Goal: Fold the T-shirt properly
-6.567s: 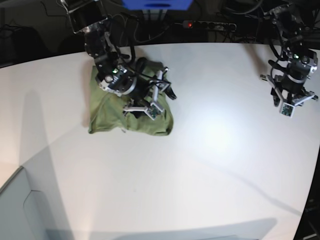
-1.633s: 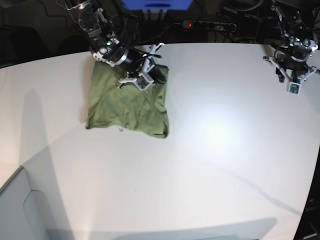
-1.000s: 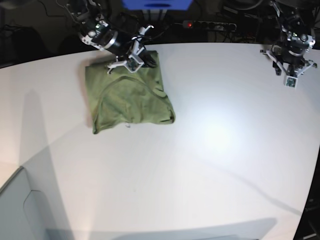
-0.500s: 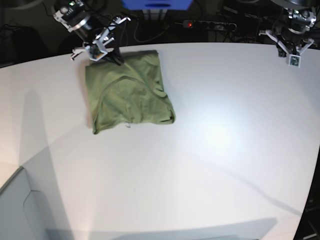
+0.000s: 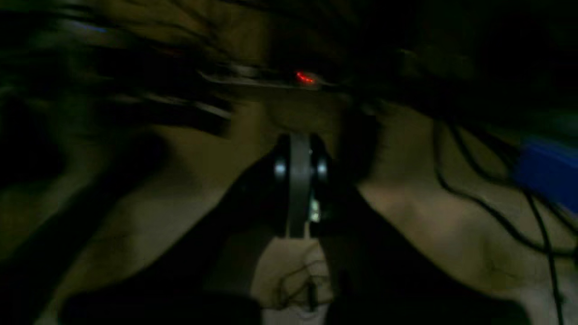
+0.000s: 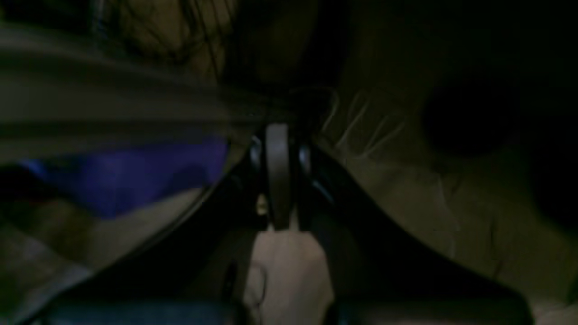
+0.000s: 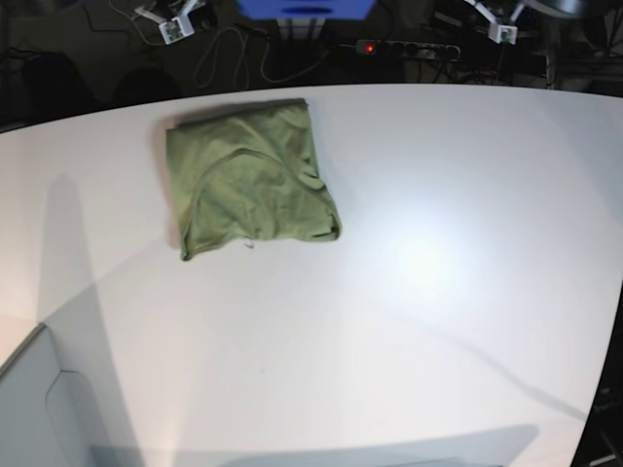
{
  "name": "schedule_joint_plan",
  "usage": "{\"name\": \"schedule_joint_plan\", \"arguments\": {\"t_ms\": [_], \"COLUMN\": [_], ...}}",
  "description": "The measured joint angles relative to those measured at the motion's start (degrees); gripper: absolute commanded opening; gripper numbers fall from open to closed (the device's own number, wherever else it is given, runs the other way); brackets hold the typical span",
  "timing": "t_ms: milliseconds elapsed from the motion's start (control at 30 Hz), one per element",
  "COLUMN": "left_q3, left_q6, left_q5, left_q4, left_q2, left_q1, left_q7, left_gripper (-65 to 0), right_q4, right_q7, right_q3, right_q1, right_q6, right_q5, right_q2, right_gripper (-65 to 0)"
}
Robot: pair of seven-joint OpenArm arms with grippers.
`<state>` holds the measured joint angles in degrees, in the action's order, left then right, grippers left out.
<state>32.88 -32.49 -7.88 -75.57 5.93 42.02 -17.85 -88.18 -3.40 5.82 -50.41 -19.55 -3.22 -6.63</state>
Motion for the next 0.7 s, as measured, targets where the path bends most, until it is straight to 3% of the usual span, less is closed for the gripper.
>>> {"name": "schedule_joint_plan", "arguments": {"t_ms": [233,300,367,500,533,600,633,700], "left_q3": [-7.37,-11.28,-14.88,-18.80,-19.74,-21.40,-22.16,-23.69], "left_q6": [1.18,0.02,0.72,0.79,0.90,1.09,2.25,8.57], "left_q5": [3.32,6.47,8.68,8.37,8.33,8.59,8.79,8.81], "left_q4": [40.33,50.23,57.48,60.85,60.81,60.81,60.92,60.96], "left_q2": [3.17,3.82,4.09,3.91,3.56,2.60,2.12,1.20], "left_q1": [-16.83,-21.51,-25.64,-28.61,-28.76,-28.81,-28.68,-28.55], "left_q7": [18.67,23.50,24.57,25.55,25.70,25.38,25.29,24.96], "left_gripper": [-65.0,-65.0,-65.0,-65.0,-65.0,-65.0,-65.0,-65.0], "right_q4": [23.30,28.63,33.38,45.99,49.88,56.11,58.36,62.42], "right_q7": [1.70,3.13,2.75,3.82,4.15,4.37,5.79,9.35], "right_q3": [-4.22,-4.42,-4.44,-4.70,-5.27,-8.41,-10.21,-13.94], "right_q1": [13.33,16.15,18.88,25.81,28.06,31.15,32.30,33.92], "right_q6": [0.15,0.24,2.62,20.20,26.99,35.65,39.39,46.84], "right_q5": [0.44,0.13,0.13,0.31,0.39,0.22,0.11,0.00], "right_q2": [-0.11,0.09,0.31,1.90,2.21,2.21,2.51,4.17], "right_gripper": [-64.9,-64.9,-64.9,-64.9,-64.9,-64.9,-64.9,-64.9]}}
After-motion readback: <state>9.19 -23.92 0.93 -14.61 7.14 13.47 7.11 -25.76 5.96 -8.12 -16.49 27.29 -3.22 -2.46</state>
